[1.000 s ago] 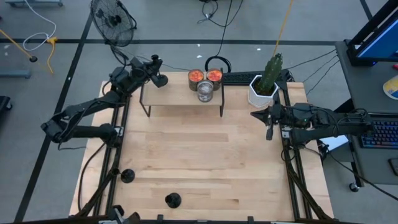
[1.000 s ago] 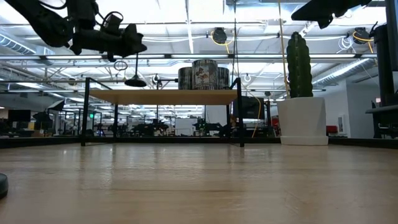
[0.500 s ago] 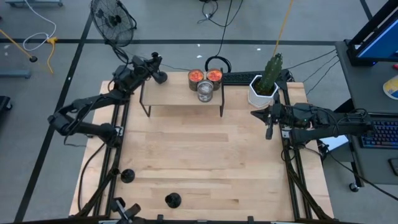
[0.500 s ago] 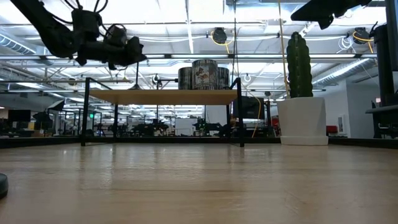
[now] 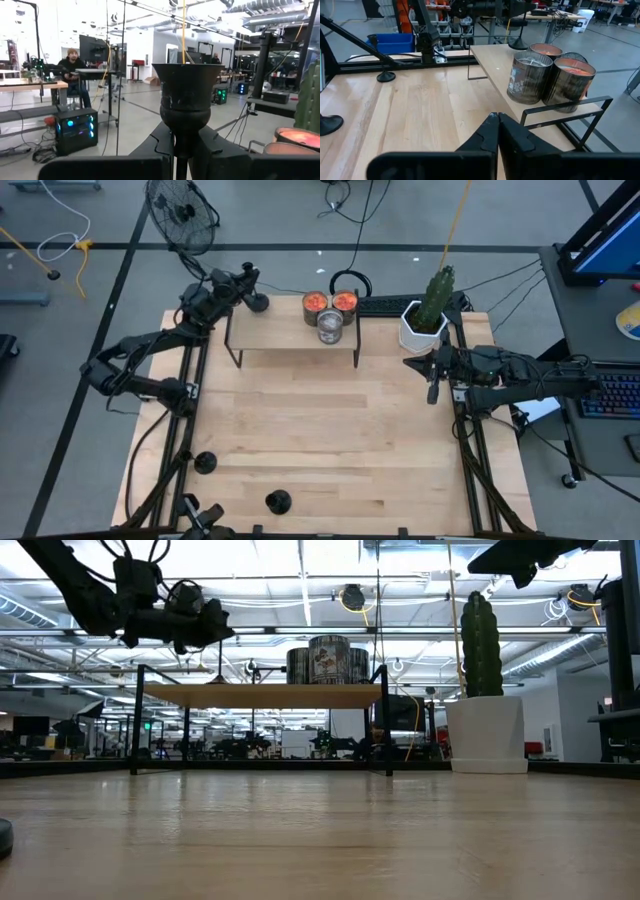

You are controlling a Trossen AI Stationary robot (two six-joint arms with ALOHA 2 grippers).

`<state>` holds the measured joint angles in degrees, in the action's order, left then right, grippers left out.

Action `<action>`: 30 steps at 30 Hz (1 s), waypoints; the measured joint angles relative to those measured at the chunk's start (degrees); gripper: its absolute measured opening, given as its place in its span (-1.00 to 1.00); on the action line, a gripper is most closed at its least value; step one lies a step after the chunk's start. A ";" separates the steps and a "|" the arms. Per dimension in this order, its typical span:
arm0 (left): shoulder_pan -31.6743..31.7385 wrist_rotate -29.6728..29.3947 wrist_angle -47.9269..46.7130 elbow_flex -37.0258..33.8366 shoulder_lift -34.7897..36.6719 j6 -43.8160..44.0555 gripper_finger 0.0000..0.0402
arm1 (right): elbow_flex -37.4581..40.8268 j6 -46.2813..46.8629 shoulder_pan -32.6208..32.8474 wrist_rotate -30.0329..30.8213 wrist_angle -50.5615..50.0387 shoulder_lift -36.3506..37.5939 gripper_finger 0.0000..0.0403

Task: Pick & Place candle stick holders
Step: Put the top right black candle holder on the shelf

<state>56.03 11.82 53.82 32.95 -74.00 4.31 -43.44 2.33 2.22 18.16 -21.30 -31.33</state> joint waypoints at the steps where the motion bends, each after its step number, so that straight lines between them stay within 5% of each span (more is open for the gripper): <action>1: 0.00 0.19 -0.13 0.00 0.21 0.45 -0.87 | 0.00 0.01 0.00 0.00 -0.01 0.00 -1.00; 24: 0.22 -2.63 -11.39 0.11 3.07 -1.06 -0.87 | 0.00 0.02 0.00 0.00 -0.36 -0.01 -1.00; 30: 0.24 -3.46 -13.11 -0.01 2.85 -0.95 -0.68 | 0.00 0.03 0.00 0.00 -0.35 -0.02 -1.00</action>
<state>56.27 8.36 40.71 32.94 -71.15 3.36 -43.44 2.36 2.22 18.15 -21.65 -31.35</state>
